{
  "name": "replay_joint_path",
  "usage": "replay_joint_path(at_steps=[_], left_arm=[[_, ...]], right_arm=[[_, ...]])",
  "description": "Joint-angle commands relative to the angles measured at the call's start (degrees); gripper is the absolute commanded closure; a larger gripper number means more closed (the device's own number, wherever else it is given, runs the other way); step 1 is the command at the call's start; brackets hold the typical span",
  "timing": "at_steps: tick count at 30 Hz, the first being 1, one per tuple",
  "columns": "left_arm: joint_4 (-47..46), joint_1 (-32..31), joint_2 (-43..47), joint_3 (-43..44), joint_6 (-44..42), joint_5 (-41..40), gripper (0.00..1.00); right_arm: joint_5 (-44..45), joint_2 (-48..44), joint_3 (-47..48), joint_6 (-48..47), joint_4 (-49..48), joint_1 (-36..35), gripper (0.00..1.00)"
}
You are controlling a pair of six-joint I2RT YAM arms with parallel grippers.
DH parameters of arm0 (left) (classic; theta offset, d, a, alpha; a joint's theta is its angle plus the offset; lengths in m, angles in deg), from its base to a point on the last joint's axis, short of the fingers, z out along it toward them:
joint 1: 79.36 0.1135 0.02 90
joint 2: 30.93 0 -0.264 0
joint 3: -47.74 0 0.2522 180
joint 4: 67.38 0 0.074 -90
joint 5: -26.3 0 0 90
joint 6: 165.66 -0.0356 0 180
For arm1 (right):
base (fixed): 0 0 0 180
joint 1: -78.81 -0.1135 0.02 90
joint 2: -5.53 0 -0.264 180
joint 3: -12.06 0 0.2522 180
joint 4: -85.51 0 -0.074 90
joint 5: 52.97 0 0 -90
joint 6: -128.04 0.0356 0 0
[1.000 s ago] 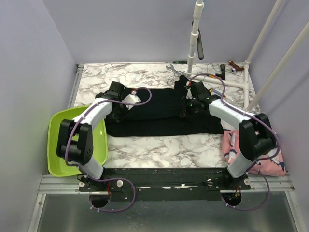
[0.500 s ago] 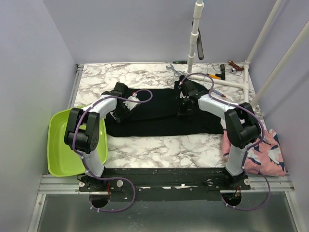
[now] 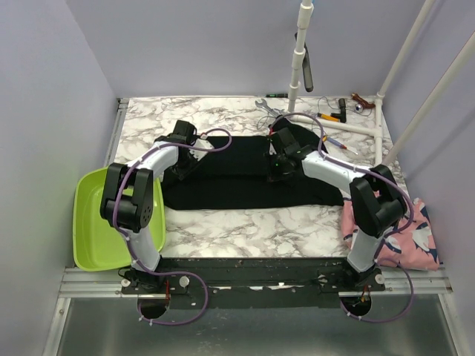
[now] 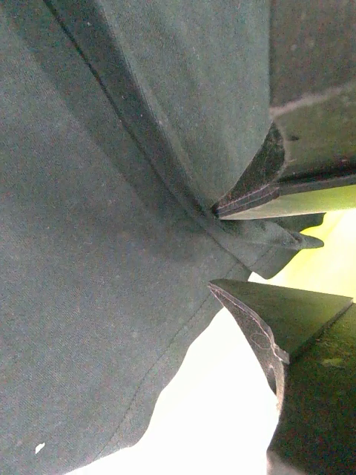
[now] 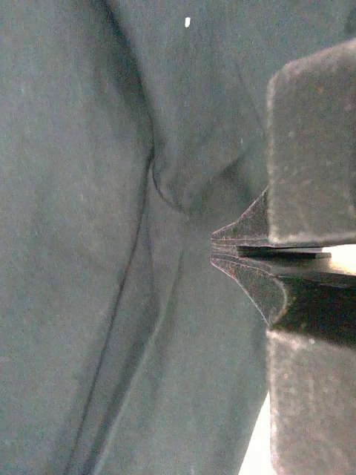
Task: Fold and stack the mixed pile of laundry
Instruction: Fold the T-shirt at the center of the board.
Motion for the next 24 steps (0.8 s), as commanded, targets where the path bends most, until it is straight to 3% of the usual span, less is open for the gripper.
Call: replay_joint_path(at_steps=[1,14,20,24], left_arm=[[-0.81,0.49,-1.56,1.11,0.38,-1.48,0.60],[0.05,3.09,-5.13,8.41,0.30,-3.29,0.60],[2.60,4.84,-4.52,12.02,-0.19,-3.51,0.59],[4.69,4.30,4.21,6.00,-4.30,2.53,0.58]], right_arm=[[-0.37,2.71,-0.41,-1.30,-0.32,-1.28,0.93],[22.81,14.12,17.39,-1.67,1.92,-1.21,0.96],[24.35,21.25,28.97,-5.86,6.40,-0.50,0.97],[23.14,17.63,31.39,-4.78,11.33,-0.51,0.96]])
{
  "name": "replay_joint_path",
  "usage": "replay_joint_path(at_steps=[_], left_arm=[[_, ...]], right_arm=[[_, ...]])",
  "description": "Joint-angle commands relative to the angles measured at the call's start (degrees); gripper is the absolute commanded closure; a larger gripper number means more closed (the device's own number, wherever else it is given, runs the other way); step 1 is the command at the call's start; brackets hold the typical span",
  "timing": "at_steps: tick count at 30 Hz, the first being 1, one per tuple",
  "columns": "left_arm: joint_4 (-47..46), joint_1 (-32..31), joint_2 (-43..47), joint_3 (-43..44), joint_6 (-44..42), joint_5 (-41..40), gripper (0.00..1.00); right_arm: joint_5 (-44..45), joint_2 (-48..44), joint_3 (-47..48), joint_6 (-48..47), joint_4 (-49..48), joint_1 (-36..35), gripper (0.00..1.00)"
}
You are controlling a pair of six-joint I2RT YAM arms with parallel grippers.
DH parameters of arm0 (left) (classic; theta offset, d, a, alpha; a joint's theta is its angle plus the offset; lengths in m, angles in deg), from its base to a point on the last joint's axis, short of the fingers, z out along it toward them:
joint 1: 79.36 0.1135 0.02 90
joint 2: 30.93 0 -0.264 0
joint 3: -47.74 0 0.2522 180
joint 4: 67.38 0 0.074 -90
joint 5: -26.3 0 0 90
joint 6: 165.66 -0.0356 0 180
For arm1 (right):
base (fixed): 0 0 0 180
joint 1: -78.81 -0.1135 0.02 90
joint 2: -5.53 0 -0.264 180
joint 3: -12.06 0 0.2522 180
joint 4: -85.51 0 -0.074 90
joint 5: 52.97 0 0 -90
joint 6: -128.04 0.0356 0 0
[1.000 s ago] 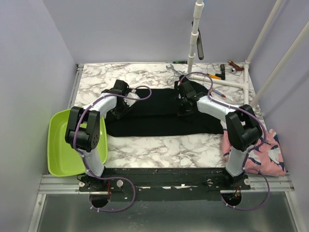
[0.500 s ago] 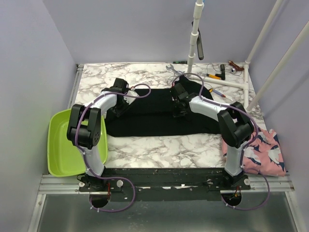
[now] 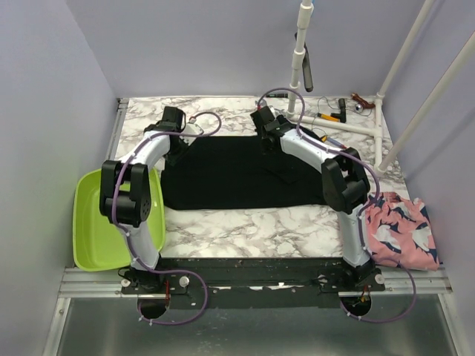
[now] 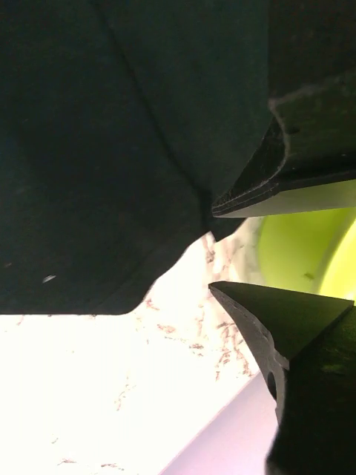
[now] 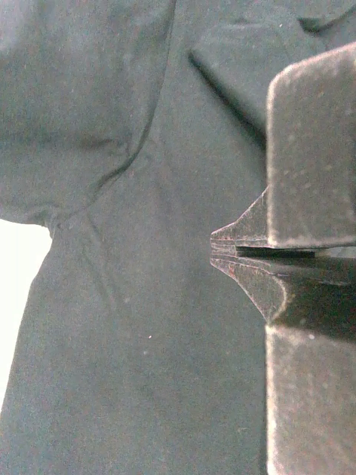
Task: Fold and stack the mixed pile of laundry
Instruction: Fold the T-shirt at the center of the board.
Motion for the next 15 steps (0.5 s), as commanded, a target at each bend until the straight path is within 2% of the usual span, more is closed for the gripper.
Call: replay_joint_path(at_steps=[1,5,11,15], left_arm=[[4.58,-0.62,11.55,-6.64,-5.93,6.93,0.57],[6.90,-1.67,19.40,-17.59,-12.44,13.70,0.56],[4.36,-6.48,22.51,-27.46,-10.92,10.42,0.51],[1.76,-8.23,22.63,-31.15,-9.22,6.96,0.45]], right_arm=[[1.36,-5.68,0.28,0.12,5.48,0.33,0.94],[0.55,-17.10,-11.50,3.42,5.93,0.37,0.84],[4.94,-33.29,-31.85,10.79,7.00,3.11,0.64],[-1.19,-40.76,-41.58,14.00,3.50,11.43,0.45]])
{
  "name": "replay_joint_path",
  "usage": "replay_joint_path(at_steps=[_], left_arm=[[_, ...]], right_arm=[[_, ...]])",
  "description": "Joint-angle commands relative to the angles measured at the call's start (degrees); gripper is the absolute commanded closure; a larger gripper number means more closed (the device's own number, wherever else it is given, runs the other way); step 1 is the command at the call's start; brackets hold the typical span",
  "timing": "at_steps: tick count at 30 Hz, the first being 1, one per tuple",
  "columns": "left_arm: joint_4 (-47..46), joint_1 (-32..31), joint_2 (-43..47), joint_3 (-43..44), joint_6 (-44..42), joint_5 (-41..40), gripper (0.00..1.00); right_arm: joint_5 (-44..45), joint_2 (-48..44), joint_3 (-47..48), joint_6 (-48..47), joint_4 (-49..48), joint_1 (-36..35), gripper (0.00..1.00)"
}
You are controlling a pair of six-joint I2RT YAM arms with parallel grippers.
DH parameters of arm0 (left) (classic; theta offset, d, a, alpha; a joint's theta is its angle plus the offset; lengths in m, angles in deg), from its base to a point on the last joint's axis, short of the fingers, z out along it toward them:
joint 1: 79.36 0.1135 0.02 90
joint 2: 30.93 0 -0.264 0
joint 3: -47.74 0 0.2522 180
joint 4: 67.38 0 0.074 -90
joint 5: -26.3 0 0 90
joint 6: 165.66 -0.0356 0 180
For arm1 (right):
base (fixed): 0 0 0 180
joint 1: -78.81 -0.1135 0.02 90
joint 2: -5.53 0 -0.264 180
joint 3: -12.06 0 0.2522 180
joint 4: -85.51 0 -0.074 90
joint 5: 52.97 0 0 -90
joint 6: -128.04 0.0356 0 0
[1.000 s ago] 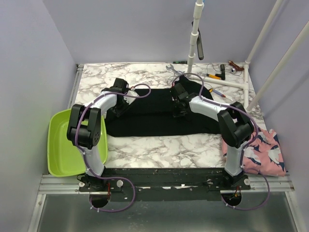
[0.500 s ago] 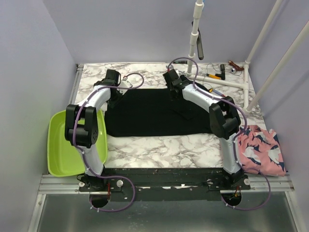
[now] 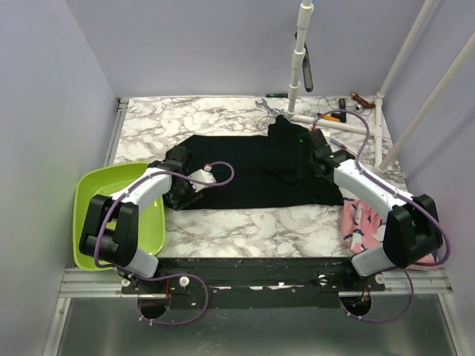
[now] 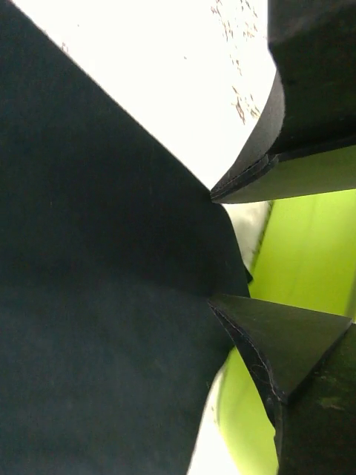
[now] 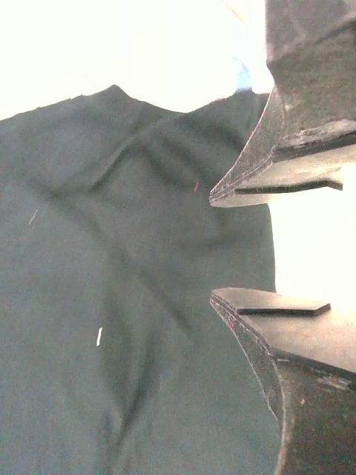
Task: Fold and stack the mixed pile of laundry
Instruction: Fold the T-shirt at the center of the board.
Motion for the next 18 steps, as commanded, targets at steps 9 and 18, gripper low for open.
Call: replay_joint_path(at_steps=[9,18], left_arm=[[-4.19,0.41,2.58,-10.14,0.69,-13.30,0.46],[-6.83,1.64,8.66,-11.48,-3.23,-11.29,0.45]], right_arm=[[-3.92,-4.56,-15.65,8.73,-7.58,10.94,0.42],[1.50,-7.65,-18.75,9.35,-8.01,11.69,0.41]])
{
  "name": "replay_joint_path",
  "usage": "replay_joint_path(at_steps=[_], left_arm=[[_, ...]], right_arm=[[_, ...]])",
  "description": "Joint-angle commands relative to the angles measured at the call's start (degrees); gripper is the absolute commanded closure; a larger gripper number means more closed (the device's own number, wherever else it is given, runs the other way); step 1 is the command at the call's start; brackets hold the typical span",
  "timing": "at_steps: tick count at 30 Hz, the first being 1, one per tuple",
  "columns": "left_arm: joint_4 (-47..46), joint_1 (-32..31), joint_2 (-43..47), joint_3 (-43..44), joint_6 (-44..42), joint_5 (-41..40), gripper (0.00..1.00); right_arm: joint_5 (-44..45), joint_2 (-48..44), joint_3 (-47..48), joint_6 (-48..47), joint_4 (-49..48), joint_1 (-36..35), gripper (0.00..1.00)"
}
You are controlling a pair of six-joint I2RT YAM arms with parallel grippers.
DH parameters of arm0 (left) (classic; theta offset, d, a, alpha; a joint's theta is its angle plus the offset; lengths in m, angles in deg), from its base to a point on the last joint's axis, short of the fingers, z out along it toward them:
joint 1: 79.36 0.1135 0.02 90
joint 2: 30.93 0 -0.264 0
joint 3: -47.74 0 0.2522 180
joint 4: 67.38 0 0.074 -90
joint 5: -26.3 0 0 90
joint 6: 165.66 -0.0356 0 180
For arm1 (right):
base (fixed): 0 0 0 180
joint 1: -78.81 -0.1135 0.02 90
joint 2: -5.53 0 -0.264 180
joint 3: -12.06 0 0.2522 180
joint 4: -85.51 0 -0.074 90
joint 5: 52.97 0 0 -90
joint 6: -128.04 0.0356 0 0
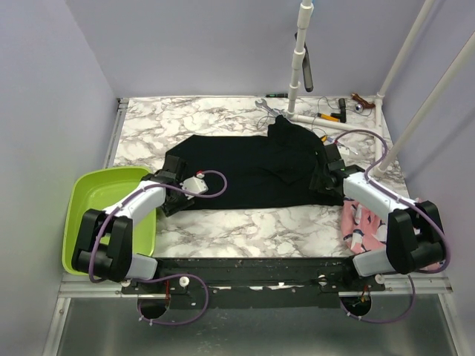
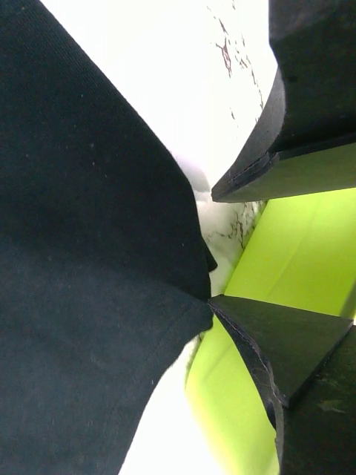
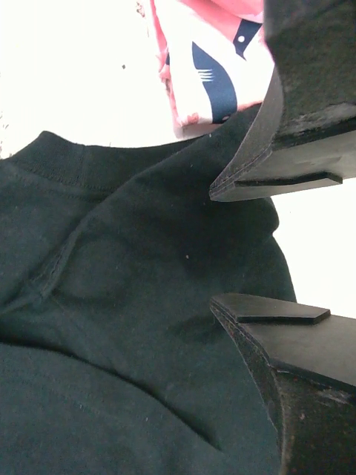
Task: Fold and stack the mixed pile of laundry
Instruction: Fold the T-shirt at the center of the board.
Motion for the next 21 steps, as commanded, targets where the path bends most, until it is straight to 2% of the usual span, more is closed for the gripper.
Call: replay_joint_path(at_steps=[1,5,9,11,13,17,18,19,21], left_arm=[[-1.39,1.19,3.51,-1.17,-2.61,-1.74,0.44],[-1.19,1.19,2.50,-1.88,-3.62,-1.55,0.47],[-3.63,1.27,-0.72,-3.51,-3.90,-5.57,0.58],[-4.94,1.58,-1.33,-3.74,-3.95,-6.58,0.60],[-5.90,1.91,-1.22,-3.28,-3.54,-6.44,0.60],[-7.09,2.68,-0.53,-3.72,-4.60,-3.05,0.59],[-7.75,2.61,-0.47,-4.45,-5.18,-2.70,0.62],[-7.97,2.65,-0.50,-5.11,-5.52,-2.50,0.69],[-6.99,2.68,-0.74,-5.47,-5.18,-1.97,0.95]], right_arm=[[4.31,-2.64,-2.23,1.10,-1.37,0.87,0.41],[1.89,-4.33,-4.15,1.07,-3.36,2.02,0.41],[-1.88,-2.84,-5.81,1.58,-5.57,2.93,0.41],[-2.60,-1.27,-5.97,1.50,-6.50,3.21,0.42],[-3.03,0.54,-6.34,1.24,-7.97,3.68,0.45],[-4.12,4.38,-4.93,0.56,-7.39,5.43,0.60],[-4.33,4.41,-5.04,0.44,-7.38,5.82,0.66],[-4.53,4.09,-5.20,0.35,-7.38,6.02,0.71],[-4.91,3.22,-5.55,0.44,-6.89,6.34,0.81]])
